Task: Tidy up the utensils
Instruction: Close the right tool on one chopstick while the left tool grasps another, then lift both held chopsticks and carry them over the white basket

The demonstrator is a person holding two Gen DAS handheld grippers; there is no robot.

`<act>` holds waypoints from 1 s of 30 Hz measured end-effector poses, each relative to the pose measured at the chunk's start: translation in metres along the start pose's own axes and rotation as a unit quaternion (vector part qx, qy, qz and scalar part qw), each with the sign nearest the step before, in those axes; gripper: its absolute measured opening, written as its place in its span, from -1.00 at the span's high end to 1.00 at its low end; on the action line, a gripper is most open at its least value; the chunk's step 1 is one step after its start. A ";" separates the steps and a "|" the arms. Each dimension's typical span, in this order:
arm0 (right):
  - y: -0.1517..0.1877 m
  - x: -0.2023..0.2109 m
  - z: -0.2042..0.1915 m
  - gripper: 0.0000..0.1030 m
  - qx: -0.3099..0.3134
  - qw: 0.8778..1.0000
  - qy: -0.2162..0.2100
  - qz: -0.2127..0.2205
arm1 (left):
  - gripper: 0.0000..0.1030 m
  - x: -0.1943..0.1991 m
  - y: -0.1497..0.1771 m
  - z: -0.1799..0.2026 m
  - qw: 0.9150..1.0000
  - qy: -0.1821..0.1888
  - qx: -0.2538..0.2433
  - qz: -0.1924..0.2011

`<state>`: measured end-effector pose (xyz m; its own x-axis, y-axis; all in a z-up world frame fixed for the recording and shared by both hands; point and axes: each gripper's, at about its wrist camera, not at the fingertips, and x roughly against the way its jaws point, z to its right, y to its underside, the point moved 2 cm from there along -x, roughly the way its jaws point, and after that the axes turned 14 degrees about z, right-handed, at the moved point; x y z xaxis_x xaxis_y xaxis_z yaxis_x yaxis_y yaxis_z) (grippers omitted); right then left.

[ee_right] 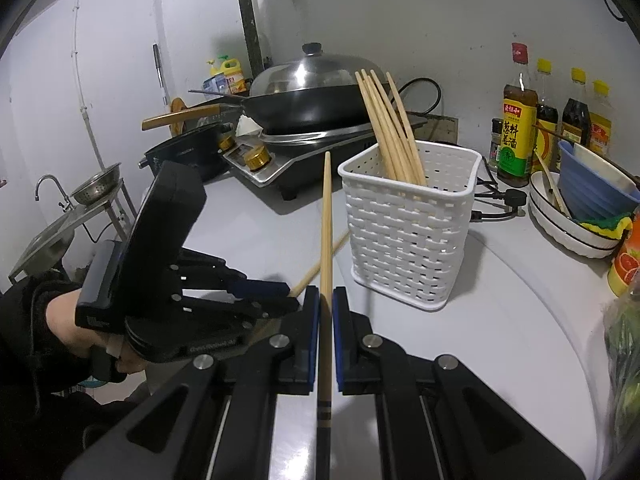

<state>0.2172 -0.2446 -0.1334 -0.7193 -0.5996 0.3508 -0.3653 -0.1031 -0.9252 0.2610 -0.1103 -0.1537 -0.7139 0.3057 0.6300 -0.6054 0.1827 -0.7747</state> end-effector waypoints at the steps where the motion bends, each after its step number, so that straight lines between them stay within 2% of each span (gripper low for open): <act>1: 0.000 0.000 0.000 0.88 0.000 1.000 0.000 0.001 | 0.88 -0.001 0.000 -0.001 1.000 0.002 0.001 -0.001; 6: -0.003 0.002 0.001 0.88 -0.004 1.000 -0.001 0.004 | 0.89 0.001 0.002 -0.010 1.000 0.014 0.025 -0.004; 14: -0.008 0.001 0.000 0.88 -0.001 1.000 0.007 0.001 | 0.89 0.015 0.010 -0.033 0.998 0.006 0.063 0.008; 21: -0.019 -0.002 -0.001 0.88 0.007 1.000 0.018 0.000 | 0.89 0.046 0.011 -0.054 0.994 0.005 0.098 0.046; 30: -0.050 -0.002 -0.001 0.88 0.027 0.999 0.028 0.008 | 0.89 0.082 -0.007 -0.076 0.989 0.007 0.113 0.098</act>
<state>0.2364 -0.2368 -0.0873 -0.7574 -0.5567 0.3412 -0.3213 -0.1372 -0.9370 0.2334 -0.0159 -0.1006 -0.8218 0.3268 0.4668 -0.5198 -0.0945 -0.8490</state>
